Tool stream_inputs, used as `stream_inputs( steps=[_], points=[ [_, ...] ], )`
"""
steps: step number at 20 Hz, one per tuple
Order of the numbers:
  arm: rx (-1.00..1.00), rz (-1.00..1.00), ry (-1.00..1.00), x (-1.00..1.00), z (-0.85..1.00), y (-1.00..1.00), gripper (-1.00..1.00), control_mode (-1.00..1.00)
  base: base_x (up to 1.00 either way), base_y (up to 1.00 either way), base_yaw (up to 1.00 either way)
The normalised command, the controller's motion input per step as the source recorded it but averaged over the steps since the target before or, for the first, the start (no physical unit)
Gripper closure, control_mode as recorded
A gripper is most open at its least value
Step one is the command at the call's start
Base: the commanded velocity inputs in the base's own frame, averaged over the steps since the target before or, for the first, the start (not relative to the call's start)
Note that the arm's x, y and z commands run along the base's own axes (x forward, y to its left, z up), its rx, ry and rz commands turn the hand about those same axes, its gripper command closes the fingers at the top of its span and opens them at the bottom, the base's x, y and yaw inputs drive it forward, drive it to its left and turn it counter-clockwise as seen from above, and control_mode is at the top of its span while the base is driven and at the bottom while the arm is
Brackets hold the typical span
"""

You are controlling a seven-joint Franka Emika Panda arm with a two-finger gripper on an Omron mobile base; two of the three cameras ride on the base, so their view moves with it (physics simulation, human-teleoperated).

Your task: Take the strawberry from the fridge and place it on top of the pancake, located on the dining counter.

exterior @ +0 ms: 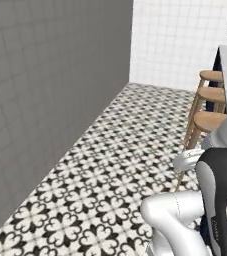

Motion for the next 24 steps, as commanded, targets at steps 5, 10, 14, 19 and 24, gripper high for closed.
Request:
stream_inputs(
  steps=[5, 10, 14, 19, 24],
  points=[
    [0.0, 0.0, 0.0, 0.0, 0.0, 0.0, 1.0, 1.0, 0.82, 0.56, -0.75],
    [0.0, 0.0, 0.0, 0.0, 0.0, 0.0, 1.0, 1.0, 0.78, 0.55, -0.76],
    [0.0, 0.0, 0.0, 0.0, 0.0, 0.0, 1.0, 1.0, 0.74, 0.52, -0.77],
    [0.0, 0.0, 0.0, 0.0, 0.0, 0.0, 1.0, 1.0, 0.73, 0.53, -0.77],
    [0.0, 0.0, 0.0, 0.0, 0.0, 0.0, 1.0, 1.0, 0.79, 0.66, -0.7]
  ],
)
